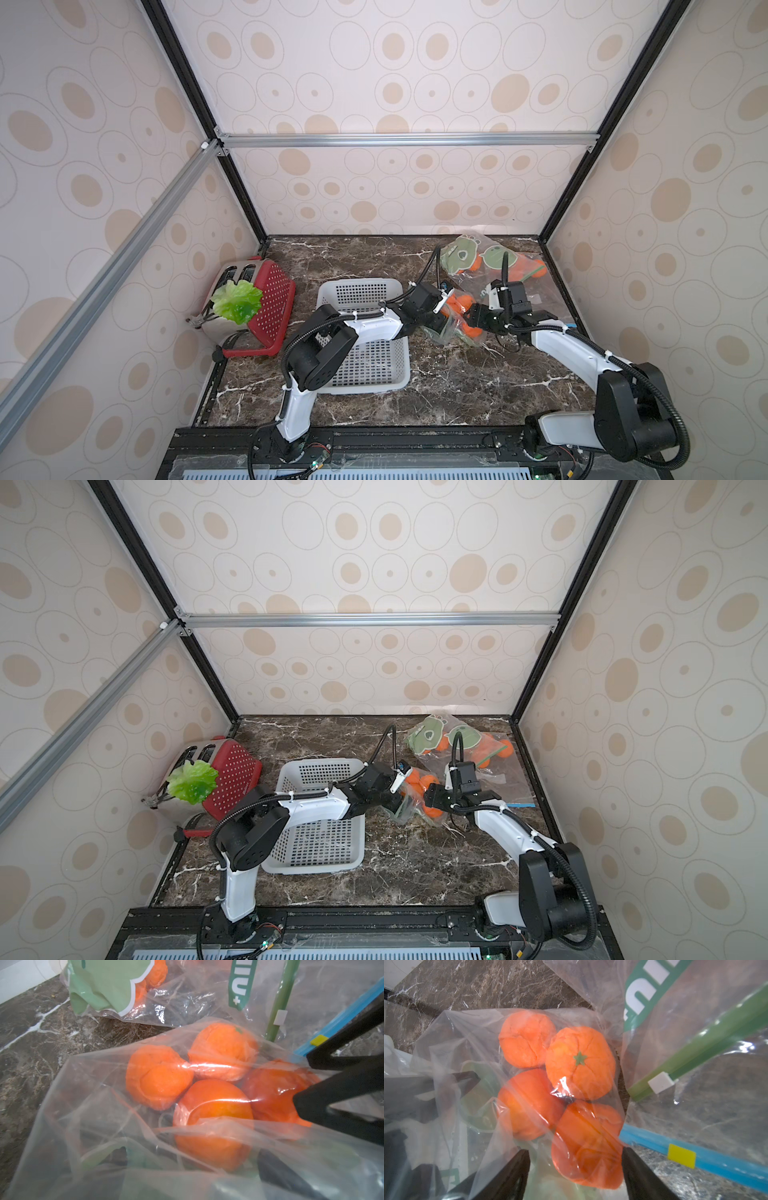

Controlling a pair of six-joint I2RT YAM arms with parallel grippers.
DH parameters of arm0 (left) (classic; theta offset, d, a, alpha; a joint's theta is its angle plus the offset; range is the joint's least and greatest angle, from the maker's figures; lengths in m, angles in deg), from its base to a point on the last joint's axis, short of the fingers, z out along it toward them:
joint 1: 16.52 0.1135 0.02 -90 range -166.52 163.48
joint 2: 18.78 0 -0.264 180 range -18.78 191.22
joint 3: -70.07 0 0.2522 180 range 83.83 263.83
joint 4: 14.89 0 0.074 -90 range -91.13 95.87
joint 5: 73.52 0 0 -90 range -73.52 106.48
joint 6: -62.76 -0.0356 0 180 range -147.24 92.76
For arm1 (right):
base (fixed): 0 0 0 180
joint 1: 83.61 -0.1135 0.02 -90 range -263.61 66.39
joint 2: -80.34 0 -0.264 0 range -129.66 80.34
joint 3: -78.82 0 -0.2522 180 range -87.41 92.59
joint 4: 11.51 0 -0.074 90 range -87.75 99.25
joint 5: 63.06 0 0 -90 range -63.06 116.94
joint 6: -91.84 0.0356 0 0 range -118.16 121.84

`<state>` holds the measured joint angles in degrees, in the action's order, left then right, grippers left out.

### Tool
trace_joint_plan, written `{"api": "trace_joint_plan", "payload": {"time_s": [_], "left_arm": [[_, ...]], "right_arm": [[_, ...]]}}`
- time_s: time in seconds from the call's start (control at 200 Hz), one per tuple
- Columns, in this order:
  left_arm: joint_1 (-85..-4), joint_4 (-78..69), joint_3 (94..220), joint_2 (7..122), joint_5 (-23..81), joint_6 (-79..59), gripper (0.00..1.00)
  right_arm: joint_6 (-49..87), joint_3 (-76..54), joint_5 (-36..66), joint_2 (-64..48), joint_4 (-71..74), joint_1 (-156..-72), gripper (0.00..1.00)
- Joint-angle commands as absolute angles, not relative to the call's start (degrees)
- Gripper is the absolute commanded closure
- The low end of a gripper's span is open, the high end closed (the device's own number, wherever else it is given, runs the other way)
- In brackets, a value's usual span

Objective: Open the zip-top bag and take out the orange
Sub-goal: Pick up the orange from the zipper food storage bag.

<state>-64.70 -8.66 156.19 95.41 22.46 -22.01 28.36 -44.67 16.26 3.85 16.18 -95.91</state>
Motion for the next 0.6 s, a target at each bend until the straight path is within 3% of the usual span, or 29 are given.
{"api": "trace_joint_plan", "payload": {"time_s": [0.0, 0.1, 0.591], "left_arm": [[-63.99, -10.01, 158.53, 95.59, 29.37, -24.57, 0.01], [-63.99, -8.46, 158.75, 95.0, 34.0, -26.56, 0.02], [-63.99, -6.56, 157.03, 92.6, 33.58, -30.82, 0.04]], "right_arm": [[27.44, -44.61, 16.0, 3.96, 17.16, -95.65, 0.27], [26.78, -42.77, 15.76, 3.75, 17.48, -95.66, 0.27], [24.87, -31.17, 20.53, -9.38, 21.37, -95.5, 0.3]]}}
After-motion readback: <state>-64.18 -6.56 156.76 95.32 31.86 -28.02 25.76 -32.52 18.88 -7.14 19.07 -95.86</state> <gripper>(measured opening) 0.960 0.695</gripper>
